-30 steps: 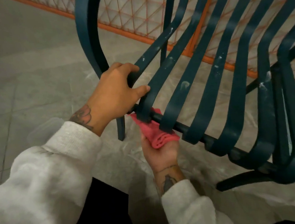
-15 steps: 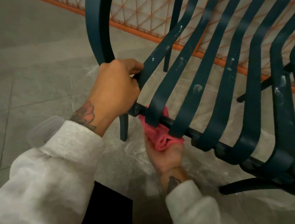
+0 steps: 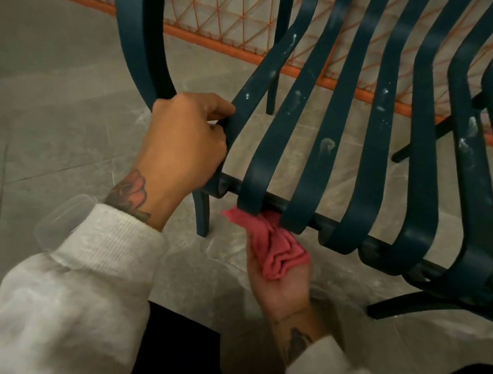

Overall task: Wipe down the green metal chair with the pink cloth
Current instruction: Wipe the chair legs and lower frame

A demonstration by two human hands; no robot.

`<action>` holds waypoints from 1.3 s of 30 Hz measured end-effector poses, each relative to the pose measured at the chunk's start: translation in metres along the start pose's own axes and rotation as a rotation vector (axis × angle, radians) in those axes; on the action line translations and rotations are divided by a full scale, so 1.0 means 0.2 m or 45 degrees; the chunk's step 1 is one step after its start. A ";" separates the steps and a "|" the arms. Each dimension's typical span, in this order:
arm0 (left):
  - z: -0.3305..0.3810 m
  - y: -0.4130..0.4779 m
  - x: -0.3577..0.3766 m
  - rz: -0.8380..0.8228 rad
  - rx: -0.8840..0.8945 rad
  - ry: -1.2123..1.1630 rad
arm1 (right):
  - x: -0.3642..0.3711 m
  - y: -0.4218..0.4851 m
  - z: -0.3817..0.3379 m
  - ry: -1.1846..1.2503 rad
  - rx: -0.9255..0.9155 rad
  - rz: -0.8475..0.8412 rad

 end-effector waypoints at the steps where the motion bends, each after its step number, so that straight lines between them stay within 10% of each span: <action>1: 0.00 0.00 0.00 -0.004 0.006 0.014 | -0.01 -0.04 -0.03 0.008 -0.048 0.001; 18: 0.05 -0.04 0.02 0.033 0.075 0.092 | -0.07 -0.31 -0.18 -0.272 -0.078 -0.023; 25: 0.05 -0.03 0.02 -0.014 0.026 0.057 | 0.21 -0.59 -0.29 -1.654 0.083 -0.252; 30: 0.10 -0.05 0.01 0.007 0.012 -0.047 | 0.62 -0.78 -0.42 -1.714 -0.296 -0.653; 39: 0.27 -0.10 -0.02 0.307 0.038 -0.581 | 1.07 -0.61 -0.63 -1.908 -0.921 -0.527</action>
Point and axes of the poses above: each hand's wrist, its own y-axis towards the middle knuckle, its own x-axis out of the palm, z = x × y, the point moved 3 cm from there along y, towards the middle knuckle, and after that the axes turned 8 degrees about -y, right-handed, at the moved point
